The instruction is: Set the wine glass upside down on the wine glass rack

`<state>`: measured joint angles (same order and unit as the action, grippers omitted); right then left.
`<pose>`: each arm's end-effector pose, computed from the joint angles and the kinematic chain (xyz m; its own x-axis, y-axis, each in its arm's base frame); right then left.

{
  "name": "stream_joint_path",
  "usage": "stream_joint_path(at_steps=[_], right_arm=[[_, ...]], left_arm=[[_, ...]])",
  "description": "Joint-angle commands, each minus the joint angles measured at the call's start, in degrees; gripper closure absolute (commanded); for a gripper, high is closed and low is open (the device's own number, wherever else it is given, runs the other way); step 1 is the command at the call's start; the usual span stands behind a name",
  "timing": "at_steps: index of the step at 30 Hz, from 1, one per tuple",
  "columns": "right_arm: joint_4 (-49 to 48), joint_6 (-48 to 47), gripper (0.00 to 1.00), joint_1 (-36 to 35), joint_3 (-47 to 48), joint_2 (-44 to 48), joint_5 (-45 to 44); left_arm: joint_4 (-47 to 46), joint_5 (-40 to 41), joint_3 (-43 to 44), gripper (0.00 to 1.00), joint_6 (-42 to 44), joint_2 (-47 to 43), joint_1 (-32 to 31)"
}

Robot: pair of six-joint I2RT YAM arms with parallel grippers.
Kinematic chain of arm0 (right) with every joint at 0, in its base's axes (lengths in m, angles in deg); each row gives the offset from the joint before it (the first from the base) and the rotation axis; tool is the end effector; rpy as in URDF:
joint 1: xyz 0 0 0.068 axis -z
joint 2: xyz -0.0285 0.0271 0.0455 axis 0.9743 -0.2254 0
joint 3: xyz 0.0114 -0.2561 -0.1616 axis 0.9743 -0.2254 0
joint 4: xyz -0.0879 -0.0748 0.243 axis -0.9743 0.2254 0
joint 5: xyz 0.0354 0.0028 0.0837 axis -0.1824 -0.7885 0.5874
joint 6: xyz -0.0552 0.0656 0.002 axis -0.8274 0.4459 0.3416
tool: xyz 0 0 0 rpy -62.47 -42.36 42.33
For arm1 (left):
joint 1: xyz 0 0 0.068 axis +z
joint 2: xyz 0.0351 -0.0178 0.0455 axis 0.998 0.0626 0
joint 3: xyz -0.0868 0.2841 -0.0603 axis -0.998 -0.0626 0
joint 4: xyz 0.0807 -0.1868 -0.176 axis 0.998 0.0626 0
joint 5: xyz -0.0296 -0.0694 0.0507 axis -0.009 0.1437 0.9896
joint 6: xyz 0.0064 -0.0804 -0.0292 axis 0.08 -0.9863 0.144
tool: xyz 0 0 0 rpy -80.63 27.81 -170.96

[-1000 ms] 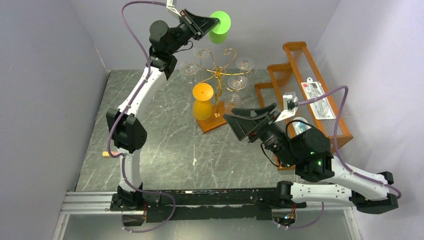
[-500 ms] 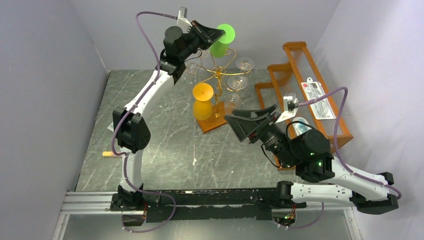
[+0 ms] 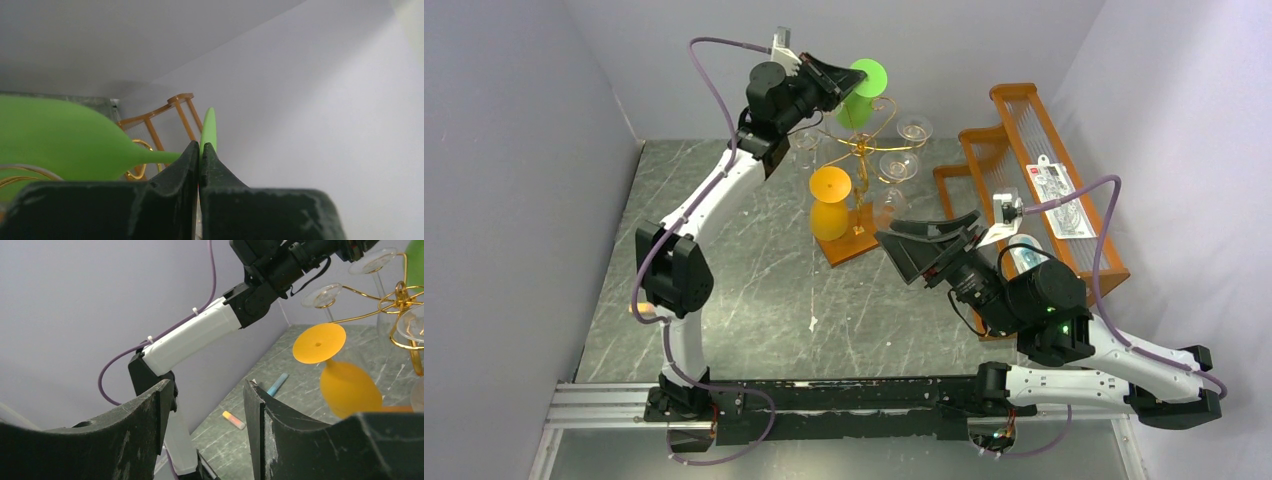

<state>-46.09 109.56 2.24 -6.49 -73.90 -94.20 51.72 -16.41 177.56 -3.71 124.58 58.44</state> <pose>0.0756 0.1371 0.4852 -0.2254 0.5800 -0.7828 -0.6912 0.4710 0.5480 0.4631 -0.2686 0.4569 -0.5604 -0.6953 -0.4500 0.4172 0.2324 -0.8786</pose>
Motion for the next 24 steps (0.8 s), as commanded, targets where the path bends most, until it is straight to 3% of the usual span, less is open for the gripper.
stream_joint_path(at_steps=[1,7,24], right_arm=[[-0.66,0.74,0.42,-0.23,-0.87,0.34,-0.52],[-1.01,1.73,0.43,-0.23,-1.38,1.21,-0.45],[-0.27,2.30,0.44,-0.23,-1.53,2.37,-0.75]], left_arm=[[-0.82,0.59,-0.52,0.95,-3.29,-4.01,-1.03],[-0.53,0.06,-1.54,0.95,-6.98,-4.33,-1.04],[0.50,1.01,-1.04,0.95,-4.98,-1.04,-1.04]])
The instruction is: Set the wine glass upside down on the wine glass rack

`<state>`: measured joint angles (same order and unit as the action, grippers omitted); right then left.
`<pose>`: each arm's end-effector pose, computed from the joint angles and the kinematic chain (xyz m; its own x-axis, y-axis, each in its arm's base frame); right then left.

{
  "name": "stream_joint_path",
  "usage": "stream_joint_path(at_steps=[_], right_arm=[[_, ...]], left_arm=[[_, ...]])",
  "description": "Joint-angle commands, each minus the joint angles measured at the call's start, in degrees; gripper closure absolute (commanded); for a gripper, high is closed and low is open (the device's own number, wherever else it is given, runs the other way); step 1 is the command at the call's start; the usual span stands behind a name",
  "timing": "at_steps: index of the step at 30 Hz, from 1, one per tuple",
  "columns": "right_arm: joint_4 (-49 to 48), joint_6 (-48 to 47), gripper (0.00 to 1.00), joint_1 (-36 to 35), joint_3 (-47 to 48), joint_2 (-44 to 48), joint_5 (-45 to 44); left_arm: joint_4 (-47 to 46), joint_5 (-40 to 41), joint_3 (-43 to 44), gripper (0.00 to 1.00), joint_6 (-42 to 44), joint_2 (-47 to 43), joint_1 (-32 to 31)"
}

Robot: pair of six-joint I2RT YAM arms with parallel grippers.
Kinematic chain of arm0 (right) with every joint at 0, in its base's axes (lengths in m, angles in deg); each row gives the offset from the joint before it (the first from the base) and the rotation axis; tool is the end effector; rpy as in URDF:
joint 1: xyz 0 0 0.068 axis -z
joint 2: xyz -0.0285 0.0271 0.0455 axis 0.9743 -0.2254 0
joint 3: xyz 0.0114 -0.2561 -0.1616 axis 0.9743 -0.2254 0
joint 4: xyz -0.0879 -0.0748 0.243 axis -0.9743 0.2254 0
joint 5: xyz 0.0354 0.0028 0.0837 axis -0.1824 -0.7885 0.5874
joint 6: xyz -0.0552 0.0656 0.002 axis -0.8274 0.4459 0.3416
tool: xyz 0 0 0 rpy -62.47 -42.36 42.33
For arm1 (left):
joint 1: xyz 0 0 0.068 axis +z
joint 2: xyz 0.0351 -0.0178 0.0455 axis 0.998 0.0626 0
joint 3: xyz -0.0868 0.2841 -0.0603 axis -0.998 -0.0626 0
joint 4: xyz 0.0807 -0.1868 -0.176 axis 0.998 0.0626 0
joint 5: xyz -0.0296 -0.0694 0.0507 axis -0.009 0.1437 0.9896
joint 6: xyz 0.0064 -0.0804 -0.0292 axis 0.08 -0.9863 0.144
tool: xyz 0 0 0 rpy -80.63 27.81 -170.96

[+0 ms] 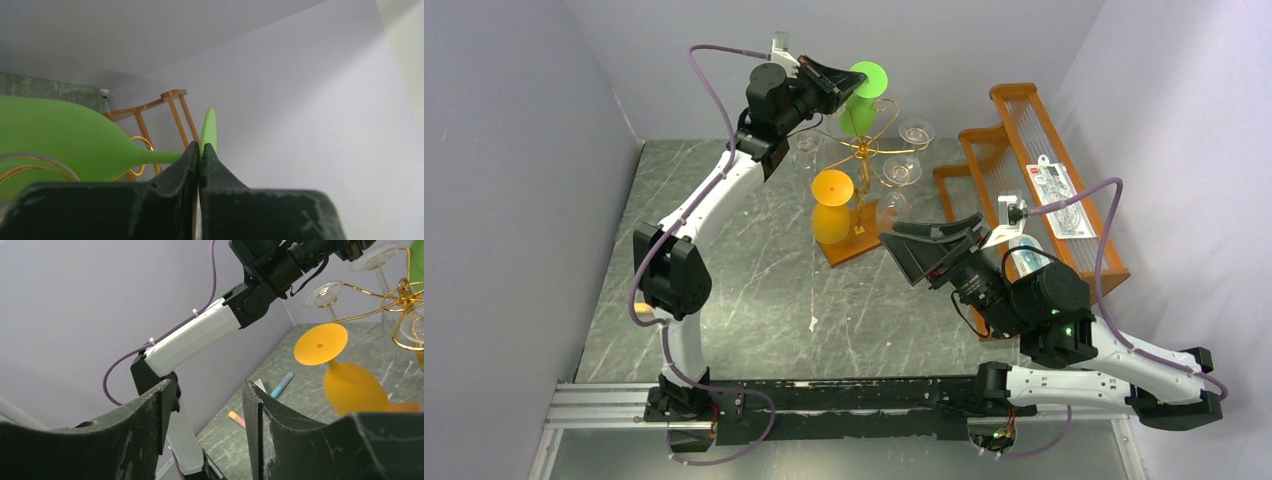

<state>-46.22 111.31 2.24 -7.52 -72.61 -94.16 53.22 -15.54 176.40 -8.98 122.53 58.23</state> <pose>0.0742 0.1322 0.4820 -0.2452 0.5989 -0.7623 -0.6855 0.4489 0.5732 0.4538 -0.2646 0.4633 -0.5921 -0.7194 -0.3632 0.3523 0.1742 -0.9195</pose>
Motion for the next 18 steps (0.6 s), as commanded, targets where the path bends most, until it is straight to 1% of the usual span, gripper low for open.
stream_joint_path(at_steps=[1,7,13,18], right_arm=[[-0.06,0.60,0.44,-0.21,-0.54,1.22,-0.88],[0.17,0.51,0.44,-0.23,-0.84,1.84,-1.34],[-0.61,-0.50,0.44,-0.23,-0.97,1.61,-1.42],[-0.31,-0.24,0.44,-0.23,-0.74,1.53,-1.28]], left_arm=[[-1.29,0.01,0.12,0.95,0.22,1.34,-0.80],[-2.56,0.04,-0.76,0.95,-0.44,1.67,-0.86],[-1.77,3.61,-2.79,0.95,0.53,-0.24,-2.36],[-1.59,2.91,-3.46,0.95,-0.64,0.01,-2.55]])
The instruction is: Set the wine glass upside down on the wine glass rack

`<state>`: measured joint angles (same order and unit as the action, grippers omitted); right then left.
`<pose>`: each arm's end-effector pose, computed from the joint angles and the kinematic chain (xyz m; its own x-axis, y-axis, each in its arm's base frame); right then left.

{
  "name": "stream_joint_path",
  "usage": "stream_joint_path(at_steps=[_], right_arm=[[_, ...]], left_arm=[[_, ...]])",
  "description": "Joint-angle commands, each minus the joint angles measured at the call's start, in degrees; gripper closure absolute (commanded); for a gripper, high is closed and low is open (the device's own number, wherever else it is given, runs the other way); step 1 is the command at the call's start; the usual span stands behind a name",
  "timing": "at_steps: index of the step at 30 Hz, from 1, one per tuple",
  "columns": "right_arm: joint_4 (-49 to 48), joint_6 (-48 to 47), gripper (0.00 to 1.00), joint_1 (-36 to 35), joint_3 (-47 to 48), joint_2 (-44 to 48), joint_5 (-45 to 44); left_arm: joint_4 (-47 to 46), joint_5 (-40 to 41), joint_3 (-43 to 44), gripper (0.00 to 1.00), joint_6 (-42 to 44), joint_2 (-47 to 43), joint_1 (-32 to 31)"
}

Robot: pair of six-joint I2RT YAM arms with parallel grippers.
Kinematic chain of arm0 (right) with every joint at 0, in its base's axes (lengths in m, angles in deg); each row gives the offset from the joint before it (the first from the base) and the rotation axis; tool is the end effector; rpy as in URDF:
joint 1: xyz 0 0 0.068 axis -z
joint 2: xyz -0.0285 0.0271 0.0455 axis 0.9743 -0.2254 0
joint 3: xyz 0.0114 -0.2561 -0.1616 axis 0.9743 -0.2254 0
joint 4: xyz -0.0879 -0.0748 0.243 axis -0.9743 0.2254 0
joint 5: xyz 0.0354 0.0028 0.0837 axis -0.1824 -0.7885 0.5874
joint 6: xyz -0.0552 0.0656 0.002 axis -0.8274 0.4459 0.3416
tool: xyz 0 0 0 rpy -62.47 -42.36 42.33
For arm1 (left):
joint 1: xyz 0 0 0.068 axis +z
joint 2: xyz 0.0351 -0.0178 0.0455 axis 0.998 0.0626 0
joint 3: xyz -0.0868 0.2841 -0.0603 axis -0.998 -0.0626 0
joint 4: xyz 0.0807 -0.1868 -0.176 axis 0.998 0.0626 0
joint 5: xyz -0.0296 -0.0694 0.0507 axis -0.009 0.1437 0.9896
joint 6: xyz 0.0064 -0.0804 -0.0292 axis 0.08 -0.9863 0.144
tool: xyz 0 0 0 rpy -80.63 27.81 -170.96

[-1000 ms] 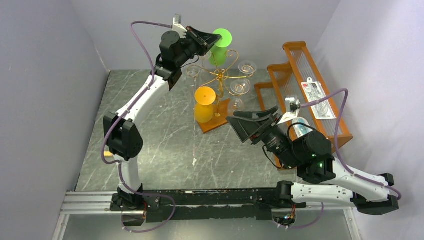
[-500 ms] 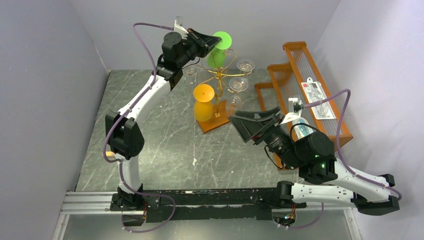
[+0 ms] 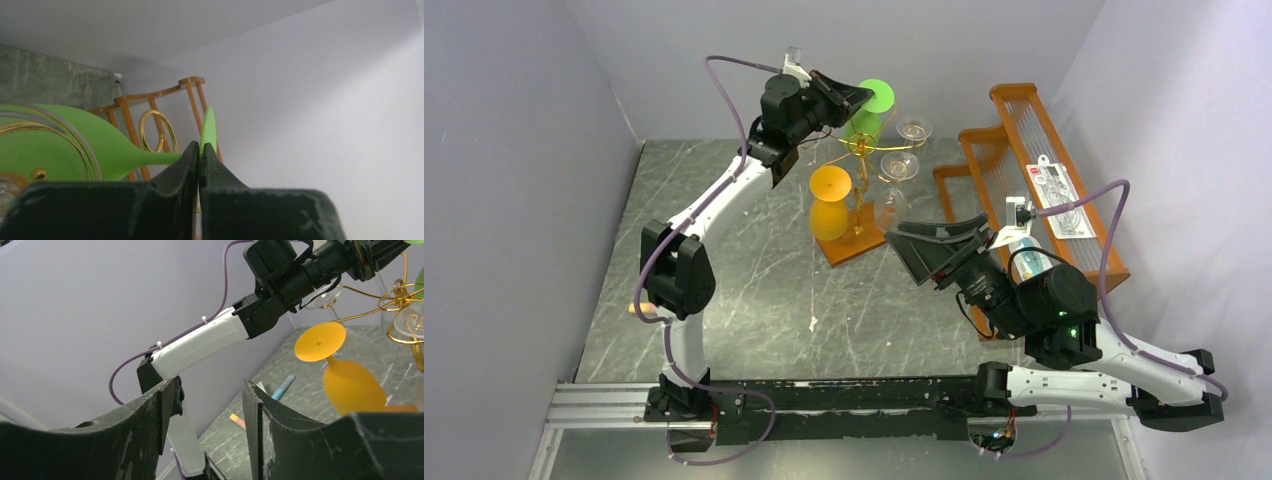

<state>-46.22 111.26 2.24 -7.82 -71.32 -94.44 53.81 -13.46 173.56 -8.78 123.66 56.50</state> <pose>0.0725 0.1248 0.4829 -0.2397 0.6126 -0.7531 -0.6853 0.4427 0.5782 0.4559 -0.2810 0.4318 -0.6123 -0.7098 -0.3483 0.2869 0.2110 -0.9344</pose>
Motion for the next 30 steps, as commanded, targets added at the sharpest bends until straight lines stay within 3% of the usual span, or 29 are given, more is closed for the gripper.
stream_joint_path(at_steps=[1,10,30], right_arm=[[-0.34,-0.08,0.44,-0.23,-0.58,0.31,-1.00],[-0.40,0.13,0.44,-0.23,-0.81,0.22,-0.92],[0.14,0.46,0.44,-0.23,-1.25,0.98,-1.60]], left_arm=[[-2.54,0.69,-0.98,0.95,-1.08,-1.25,-0.84],[-3.36,-0.22,-1.71,0.95,-1.93,-1.70,-1.47],[-0.26,1.57,8.46,0.95,-0.36,4.50,-3.70]])
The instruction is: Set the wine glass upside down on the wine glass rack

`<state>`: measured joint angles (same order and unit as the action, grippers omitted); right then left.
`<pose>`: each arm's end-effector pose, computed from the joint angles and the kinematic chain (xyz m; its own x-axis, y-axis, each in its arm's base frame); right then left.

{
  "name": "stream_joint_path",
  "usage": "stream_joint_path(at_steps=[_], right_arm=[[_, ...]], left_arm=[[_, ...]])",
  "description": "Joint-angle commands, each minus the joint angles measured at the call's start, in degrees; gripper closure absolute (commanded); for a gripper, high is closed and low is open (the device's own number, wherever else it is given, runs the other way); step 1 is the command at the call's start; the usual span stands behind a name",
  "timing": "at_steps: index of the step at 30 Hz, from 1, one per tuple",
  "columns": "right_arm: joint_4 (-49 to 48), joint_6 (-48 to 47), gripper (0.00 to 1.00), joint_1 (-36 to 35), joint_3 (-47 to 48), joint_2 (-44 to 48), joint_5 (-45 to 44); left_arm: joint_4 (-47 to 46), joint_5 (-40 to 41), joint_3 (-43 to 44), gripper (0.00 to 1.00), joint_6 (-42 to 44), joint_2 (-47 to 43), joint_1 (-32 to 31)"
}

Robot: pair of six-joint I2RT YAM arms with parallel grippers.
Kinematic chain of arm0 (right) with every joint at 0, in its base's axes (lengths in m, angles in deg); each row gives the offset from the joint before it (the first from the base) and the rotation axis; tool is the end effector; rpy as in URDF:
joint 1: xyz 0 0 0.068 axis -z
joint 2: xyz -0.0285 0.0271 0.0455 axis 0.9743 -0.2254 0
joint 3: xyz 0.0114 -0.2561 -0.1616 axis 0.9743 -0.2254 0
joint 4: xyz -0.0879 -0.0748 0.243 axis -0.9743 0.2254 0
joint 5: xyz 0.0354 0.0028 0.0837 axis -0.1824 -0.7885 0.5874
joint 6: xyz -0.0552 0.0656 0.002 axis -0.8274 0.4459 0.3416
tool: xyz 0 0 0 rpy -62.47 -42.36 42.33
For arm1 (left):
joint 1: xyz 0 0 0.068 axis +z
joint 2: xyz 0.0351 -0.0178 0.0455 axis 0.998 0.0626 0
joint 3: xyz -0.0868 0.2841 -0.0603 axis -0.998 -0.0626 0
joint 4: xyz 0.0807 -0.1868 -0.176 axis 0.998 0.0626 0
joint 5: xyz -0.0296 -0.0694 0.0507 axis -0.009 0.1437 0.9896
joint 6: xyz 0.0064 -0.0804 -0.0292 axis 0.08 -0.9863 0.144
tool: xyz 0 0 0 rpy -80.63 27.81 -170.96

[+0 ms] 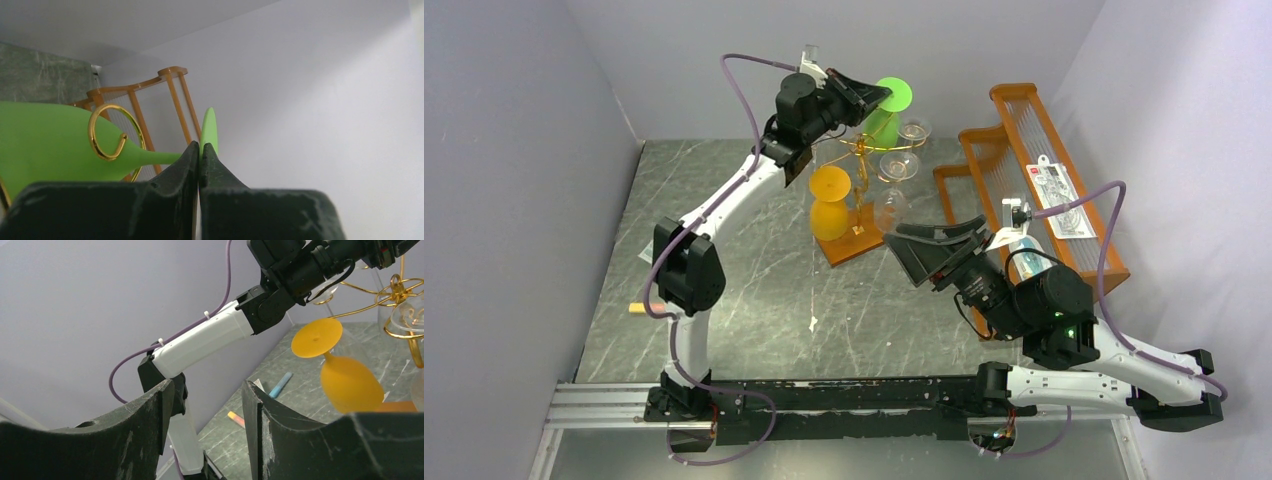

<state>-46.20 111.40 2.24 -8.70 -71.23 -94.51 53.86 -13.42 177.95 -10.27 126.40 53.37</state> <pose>0.0732 0.1270 0.4776 -0.2438 0.6038 -0.7590 -0.6818 0.4498 0.5769 0.4496 -0.3118 0.4377 -0.6495 -0.6856 -0.3287 0.3029 0.1632 -0.9390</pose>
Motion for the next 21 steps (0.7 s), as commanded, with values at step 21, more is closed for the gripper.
stream_joint_path(at_steps=[21], right_arm=[[0.04,0.22,0.44,-0.23,-0.35,0.68,-1.72]], left_arm=[[6.14,11.58,9.05,0.95,6.99,4.19,-1.49]])
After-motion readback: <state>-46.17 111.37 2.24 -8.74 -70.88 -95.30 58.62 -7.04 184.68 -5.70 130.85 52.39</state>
